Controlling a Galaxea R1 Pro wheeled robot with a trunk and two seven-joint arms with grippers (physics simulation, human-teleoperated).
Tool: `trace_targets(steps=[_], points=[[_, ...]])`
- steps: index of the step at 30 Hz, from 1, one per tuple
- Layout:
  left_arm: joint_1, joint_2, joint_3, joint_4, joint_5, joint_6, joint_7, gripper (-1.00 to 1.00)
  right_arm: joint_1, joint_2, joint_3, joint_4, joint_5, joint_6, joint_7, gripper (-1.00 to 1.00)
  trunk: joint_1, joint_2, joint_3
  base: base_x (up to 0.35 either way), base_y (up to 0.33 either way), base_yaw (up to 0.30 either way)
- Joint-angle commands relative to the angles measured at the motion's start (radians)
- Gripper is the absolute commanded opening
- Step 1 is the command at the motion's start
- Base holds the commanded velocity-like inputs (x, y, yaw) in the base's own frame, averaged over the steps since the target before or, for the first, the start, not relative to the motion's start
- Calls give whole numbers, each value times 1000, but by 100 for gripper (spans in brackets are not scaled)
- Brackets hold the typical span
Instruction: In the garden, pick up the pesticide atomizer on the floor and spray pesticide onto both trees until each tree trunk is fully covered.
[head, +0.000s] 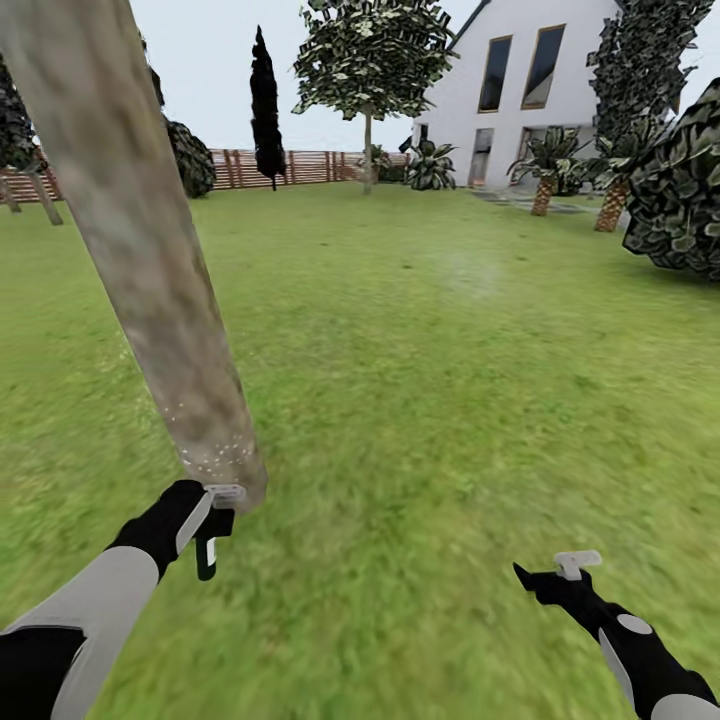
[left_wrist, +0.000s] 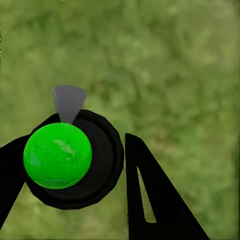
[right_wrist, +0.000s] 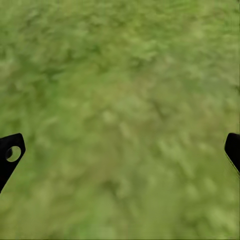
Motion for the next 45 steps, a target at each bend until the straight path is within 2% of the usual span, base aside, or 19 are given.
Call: trace_targets(steps=[1,8,16,25,32,36,41,45], points=[[0,0,0,0,0,0,0,-100,0,0,0,0,0,0,0,100,0,0,0,231,-259,275],[0,-2,0,0,0,0,0,-100,0,0,0,0,0,0,0,100,0,0,0,201,-239,275],[0,-5,-3,0,0,0,0,-100,0,0,0,0,0,0,0,100,0,0,0,30,-24,274],[0,-5,-2,-1,0,0,0,-100,0,0,0,0,0,0,0,100,0,0,0,179,-201,41],[0,-5,-3,-4,1,-1,0,-100,0,0,0,0,0,0,-1,100,0,0,0,6,-277,260],[0,-8,-2,-3,1,-72,-1,-100,0,-5,-1,-1,0,0,-1,100,0,0,0,49,-286,276],[0,14,0,-5,-4,-85,-2,-100,0,-8,-3,-3,0,0,-2,100,0,0,0,172,-224,234],[-6,55,-1,-16,3,-74,-18,-100,0,-10,-3,-4,0,0,-2,100,0,0,0,14,-14,17]])
